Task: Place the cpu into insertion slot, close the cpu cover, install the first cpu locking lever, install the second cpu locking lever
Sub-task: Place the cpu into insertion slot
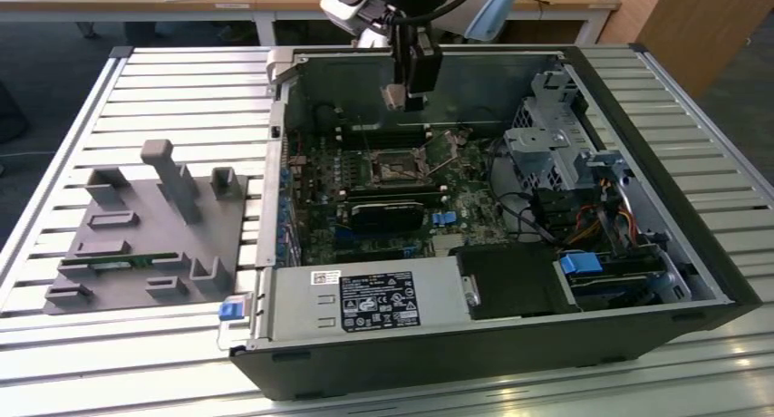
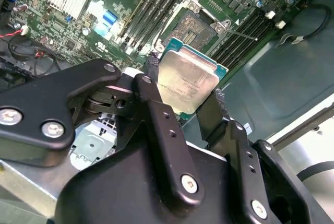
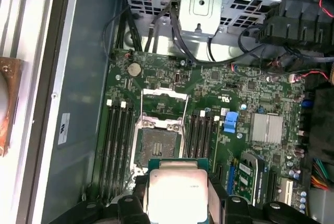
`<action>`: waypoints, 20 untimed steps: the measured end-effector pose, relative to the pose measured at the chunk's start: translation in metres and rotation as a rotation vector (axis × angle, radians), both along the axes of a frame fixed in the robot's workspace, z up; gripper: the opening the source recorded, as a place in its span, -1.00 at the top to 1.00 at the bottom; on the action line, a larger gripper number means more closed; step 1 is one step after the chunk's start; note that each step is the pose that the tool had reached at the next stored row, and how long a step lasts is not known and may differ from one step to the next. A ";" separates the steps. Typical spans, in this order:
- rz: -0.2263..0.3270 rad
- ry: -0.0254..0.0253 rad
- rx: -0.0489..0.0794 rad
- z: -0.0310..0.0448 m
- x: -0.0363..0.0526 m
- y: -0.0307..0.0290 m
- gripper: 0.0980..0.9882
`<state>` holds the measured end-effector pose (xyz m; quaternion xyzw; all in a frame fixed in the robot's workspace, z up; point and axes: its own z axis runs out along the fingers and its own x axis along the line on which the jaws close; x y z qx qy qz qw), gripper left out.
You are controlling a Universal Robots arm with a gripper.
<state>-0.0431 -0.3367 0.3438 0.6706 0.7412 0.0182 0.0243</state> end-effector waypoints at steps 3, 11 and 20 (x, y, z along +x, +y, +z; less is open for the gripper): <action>-0.030 0.0000 0.000 -0.0021 0.0000 0.0004 0.00; -0.037 0.0001 0.000 -0.0062 0.0000 0.0005 0.00; -0.037 0.0000 0.000 -0.0072 0.0000 0.0005 0.00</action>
